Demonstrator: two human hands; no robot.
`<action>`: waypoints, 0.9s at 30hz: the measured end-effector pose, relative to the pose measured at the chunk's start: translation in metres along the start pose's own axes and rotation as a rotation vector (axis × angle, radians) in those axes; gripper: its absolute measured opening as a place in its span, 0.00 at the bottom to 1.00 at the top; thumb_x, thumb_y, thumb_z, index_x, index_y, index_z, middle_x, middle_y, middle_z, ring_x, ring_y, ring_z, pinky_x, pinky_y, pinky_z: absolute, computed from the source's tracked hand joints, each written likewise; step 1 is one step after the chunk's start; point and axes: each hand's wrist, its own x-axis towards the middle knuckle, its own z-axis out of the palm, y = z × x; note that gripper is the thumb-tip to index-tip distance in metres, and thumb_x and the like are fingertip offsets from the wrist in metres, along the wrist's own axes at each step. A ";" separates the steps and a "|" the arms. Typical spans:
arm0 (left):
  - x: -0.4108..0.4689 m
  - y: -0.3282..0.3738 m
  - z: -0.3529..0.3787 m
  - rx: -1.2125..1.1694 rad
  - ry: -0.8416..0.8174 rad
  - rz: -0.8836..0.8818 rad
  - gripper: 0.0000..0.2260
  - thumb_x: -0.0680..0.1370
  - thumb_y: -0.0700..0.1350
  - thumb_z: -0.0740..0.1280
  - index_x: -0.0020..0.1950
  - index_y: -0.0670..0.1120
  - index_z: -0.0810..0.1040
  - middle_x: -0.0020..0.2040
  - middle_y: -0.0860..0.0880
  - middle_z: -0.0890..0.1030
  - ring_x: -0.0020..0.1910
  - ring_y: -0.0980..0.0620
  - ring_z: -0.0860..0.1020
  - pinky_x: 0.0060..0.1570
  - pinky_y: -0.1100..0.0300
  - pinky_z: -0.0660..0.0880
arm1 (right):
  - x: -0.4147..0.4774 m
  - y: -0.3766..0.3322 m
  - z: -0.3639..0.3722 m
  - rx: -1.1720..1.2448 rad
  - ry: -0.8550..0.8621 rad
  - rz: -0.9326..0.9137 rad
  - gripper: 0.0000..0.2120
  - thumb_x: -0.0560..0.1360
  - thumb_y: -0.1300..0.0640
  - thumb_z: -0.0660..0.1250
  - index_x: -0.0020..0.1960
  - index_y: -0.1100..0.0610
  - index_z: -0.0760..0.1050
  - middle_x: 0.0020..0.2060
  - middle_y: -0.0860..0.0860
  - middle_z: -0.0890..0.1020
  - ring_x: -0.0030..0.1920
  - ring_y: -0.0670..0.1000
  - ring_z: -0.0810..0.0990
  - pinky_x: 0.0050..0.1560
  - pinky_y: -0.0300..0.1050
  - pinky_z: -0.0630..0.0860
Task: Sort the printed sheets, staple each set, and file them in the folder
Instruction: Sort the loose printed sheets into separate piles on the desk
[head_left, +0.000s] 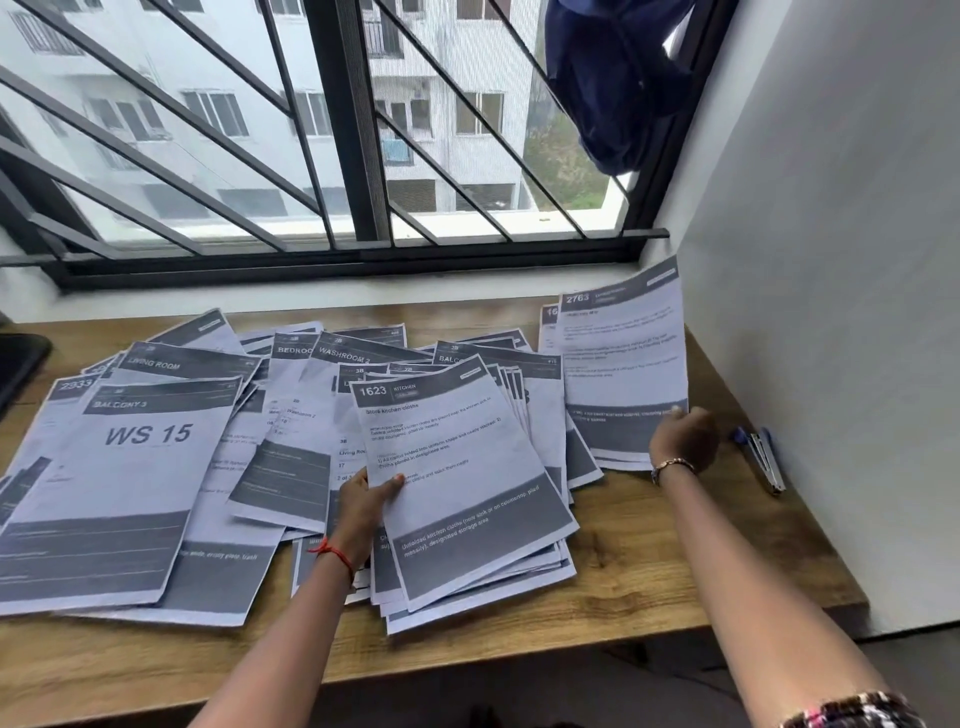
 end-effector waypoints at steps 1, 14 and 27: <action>-0.001 0.001 0.000 0.003 -0.001 0.000 0.16 0.74 0.31 0.66 0.61 0.32 0.73 0.59 0.34 0.77 0.38 0.49 0.77 0.31 0.67 0.78 | 0.001 -0.005 0.000 0.027 0.024 -0.025 0.14 0.78 0.60 0.58 0.53 0.71 0.75 0.54 0.69 0.78 0.55 0.67 0.76 0.50 0.54 0.72; -0.007 0.006 -0.001 0.015 -0.008 0.003 0.15 0.74 0.31 0.66 0.61 0.32 0.73 0.58 0.35 0.77 0.39 0.50 0.77 0.30 0.68 0.78 | 0.010 -0.072 -0.013 0.826 0.214 0.163 0.11 0.75 0.68 0.60 0.53 0.73 0.77 0.50 0.64 0.81 0.44 0.51 0.75 0.31 0.30 0.71; -0.007 0.004 -0.002 0.041 0.026 0.035 0.13 0.80 0.46 0.61 0.57 0.38 0.76 0.54 0.40 0.80 0.47 0.45 0.78 0.48 0.55 0.75 | -0.036 -0.012 0.040 0.487 -0.924 0.177 0.09 0.68 0.74 0.68 0.36 0.62 0.77 0.24 0.51 0.81 0.23 0.45 0.79 0.28 0.37 0.79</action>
